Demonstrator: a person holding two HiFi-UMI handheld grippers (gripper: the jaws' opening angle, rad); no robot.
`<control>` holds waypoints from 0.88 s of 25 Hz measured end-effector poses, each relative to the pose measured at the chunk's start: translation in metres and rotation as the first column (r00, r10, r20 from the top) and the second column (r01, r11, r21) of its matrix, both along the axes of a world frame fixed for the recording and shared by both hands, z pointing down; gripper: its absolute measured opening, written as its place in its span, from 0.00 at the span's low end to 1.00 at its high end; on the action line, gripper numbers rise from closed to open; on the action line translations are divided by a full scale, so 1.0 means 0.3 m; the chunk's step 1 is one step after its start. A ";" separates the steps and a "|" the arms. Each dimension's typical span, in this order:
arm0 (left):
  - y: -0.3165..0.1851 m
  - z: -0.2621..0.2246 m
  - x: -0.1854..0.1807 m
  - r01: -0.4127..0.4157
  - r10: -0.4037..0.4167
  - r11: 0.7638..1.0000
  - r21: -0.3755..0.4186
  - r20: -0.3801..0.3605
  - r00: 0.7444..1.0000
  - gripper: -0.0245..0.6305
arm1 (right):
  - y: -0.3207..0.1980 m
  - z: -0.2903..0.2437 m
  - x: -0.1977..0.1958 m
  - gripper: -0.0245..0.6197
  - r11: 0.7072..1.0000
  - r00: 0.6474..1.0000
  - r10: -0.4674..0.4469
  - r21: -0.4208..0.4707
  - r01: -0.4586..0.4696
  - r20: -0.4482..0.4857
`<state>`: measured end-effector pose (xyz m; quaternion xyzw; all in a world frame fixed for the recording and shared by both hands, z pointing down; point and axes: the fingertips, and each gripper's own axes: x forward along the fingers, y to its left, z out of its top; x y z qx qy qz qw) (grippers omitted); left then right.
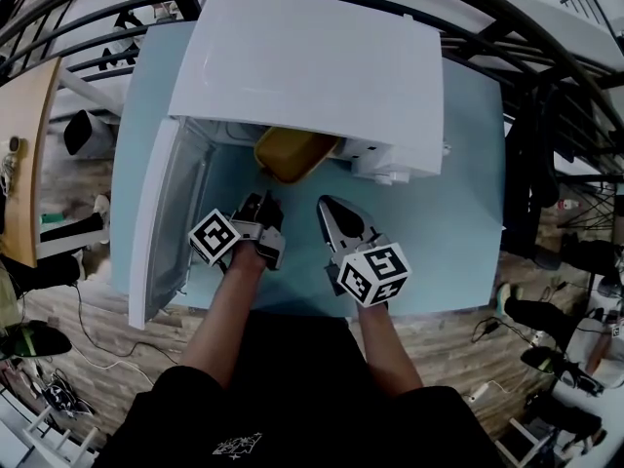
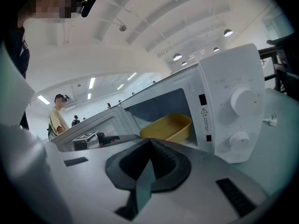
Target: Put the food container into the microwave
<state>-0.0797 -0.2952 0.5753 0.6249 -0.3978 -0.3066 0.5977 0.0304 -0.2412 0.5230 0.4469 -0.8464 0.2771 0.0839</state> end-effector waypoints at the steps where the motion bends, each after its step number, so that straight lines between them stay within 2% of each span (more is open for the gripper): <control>1: -0.008 -0.001 0.003 0.003 -0.003 1.000 0.002 -0.003 1.000 0.07 | -0.005 0.000 0.001 0.05 1.000 1.000 0.000 0.000 0.000 0.000; 8: -0.064 -0.024 0.026 0.026 -0.025 0.999 0.028 -0.052 0.998 0.07 | -0.046 0.023 0.002 0.05 1.000 1.000 0.006 -0.010 -0.006 0.001; 13: -0.091 0.010 0.020 0.037 -0.036 0.999 0.019 -0.014 0.999 0.07 | -0.070 0.049 -0.026 0.05 1.000 1.000 -0.002 -0.015 0.002 0.006; 22: -0.162 -0.001 0.018 0.073 -0.070 0.996 0.047 -0.057 0.996 0.07 | -0.115 0.062 -0.046 0.05 1.000 1.000 -0.008 -0.016 0.008 0.012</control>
